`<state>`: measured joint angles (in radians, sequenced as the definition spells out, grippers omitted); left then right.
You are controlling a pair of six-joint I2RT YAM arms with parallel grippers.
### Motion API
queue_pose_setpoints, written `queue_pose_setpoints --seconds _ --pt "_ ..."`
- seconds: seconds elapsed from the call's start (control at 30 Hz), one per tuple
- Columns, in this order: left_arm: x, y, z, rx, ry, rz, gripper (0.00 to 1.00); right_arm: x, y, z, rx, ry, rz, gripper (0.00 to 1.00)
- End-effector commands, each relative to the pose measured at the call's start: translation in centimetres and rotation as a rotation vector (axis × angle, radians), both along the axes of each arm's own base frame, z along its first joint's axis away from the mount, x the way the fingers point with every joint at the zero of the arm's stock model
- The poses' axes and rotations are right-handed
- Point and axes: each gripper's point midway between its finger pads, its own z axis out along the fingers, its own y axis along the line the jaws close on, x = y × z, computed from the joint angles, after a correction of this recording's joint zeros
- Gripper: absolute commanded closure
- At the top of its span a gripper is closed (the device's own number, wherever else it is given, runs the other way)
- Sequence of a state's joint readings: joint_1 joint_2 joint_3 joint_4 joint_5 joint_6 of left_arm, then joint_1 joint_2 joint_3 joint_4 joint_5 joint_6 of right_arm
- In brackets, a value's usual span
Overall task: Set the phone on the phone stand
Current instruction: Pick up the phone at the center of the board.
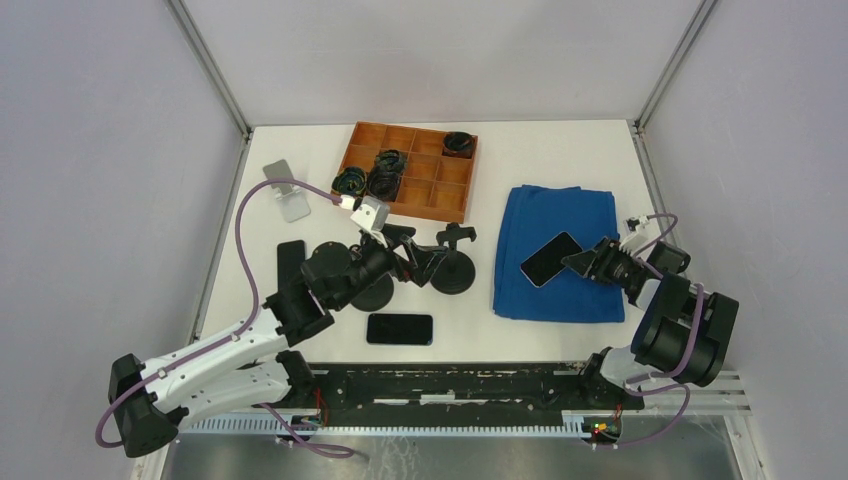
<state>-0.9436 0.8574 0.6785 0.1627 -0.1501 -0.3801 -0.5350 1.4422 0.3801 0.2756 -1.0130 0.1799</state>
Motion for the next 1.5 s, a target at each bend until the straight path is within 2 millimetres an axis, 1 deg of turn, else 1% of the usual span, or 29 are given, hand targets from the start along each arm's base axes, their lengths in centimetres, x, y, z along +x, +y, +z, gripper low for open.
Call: queue_pose_setpoints --seconds 0.0,0.03,0.07,0.2,0.33,0.47,0.57,0.83,0.93,1.17,1.3,1.37,1.47 --pt "0.0 -0.2 1.2 -0.065 0.0 -0.002 0.0 -0.1 0.0 0.0 0.024 0.002 -0.022 0.38" --pt "0.0 -0.2 1.1 -0.064 0.002 -0.002 0.0 -0.3 0.0 -0.2 0.038 0.013 -0.039 0.35" --pt "0.0 -0.2 1.2 -0.065 0.003 -0.002 0.0 -0.3 0.0 -0.2 0.045 0.013 -0.046 0.34" --pt "0.1 -0.5 1.2 -0.067 0.007 -0.007 0.0 -0.1 0.5 -0.4 0.115 0.029 -0.043 0.35" --pt "0.0 -0.8 1.5 -0.075 0.01 -0.018 0.0 0.2 0.9 -0.6 0.199 0.055 -0.029 0.39" --pt "-0.1 -0.9 1.5 -0.082 0.016 -0.027 0.0 0.5 1.1 -0.2 0.251 0.046 -0.032 0.51" --pt "-0.2 -0.9 1.6 -0.088 0.021 -0.029 0.0 0.6 1.2 -0.1 0.289 0.051 -0.03 0.55" --pt "-0.5 -1.1 1.6 -0.106 0.036 -0.046 0.01 1.4 1.2 -0.1 0.37 0.048 -0.045 0.56" --pt "-0.7 -1.3 1.5 -0.116 0.043 -0.058 0.01 1.7 1.1 0.2 0.389 0.037 -0.044 0.61" --pt "-1.2 -1.5 1.7 -0.157 0.054 -0.08 0.0 1.9 1.1 0.7 0.401 0.017 -0.035 0.78" --pt "-1.4 -1.7 1.8 -0.173 0.06 -0.098 0.0 1.9 0.9 1.8 0.405 -0.019 -0.029 0.9" --pt "-1.6 -1.8 1.9 -0.182 0.061 -0.107 0.0 1.9 0.8 2.9 0.4 -0.061 -0.023 0.94" --pt "-1.8 -2.0 2.0 -0.19 0.065 -0.124 0.0 1.8 0.8 5.3 0.371 -0.151 0.003 0.98"
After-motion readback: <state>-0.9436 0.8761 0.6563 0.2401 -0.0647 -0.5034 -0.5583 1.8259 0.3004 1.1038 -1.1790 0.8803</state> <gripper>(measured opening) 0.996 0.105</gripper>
